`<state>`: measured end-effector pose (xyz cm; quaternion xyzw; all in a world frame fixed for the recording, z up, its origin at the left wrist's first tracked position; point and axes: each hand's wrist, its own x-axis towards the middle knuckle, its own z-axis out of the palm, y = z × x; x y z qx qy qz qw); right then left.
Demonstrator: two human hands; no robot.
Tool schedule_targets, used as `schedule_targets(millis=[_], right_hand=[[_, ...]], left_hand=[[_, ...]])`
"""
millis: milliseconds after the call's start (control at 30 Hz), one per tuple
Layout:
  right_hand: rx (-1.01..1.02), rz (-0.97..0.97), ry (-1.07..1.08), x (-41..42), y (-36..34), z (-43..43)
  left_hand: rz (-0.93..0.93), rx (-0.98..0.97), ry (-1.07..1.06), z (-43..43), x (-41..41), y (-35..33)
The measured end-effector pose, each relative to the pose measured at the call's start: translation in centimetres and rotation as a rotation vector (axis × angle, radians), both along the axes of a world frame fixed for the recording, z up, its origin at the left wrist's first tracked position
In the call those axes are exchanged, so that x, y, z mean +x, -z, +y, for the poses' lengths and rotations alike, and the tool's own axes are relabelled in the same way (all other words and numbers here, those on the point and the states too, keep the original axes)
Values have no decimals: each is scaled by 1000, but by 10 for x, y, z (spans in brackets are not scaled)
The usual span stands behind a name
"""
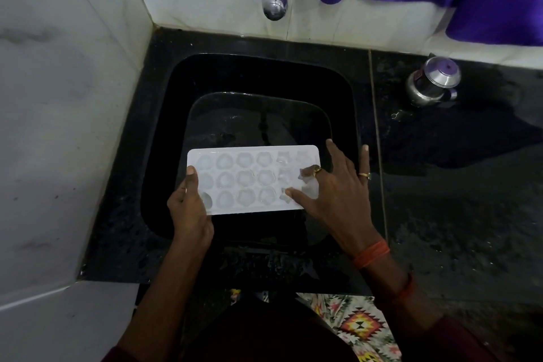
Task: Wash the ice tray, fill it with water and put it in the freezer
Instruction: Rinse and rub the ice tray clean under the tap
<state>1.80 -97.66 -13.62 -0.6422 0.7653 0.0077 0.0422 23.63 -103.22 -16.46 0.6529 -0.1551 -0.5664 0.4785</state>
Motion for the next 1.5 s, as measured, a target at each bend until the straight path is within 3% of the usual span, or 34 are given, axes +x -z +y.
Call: schedule_targets(millis=[233,367,667,967,1233,1500], right_hand=[[52,86,-33,-1,0,-1],[67,0,-54,-2,1,-1],[-208,-233,-58,-3,-4,13],[-208,-213,-85,-3,-1,21],[-63,-148,-98,0,5,27],[-152,-132,-84,-3,2,30]], left_hand=[[-5,24,-21,0,1,-2],[-4,33,-33,0,2,-1],[1,33,-55,-1,2,-2],[-3,14,-52,0,-2,-3],[-17,-9,-30,3,-2,-2],[-23,-36,-8,6,-4,-6]])
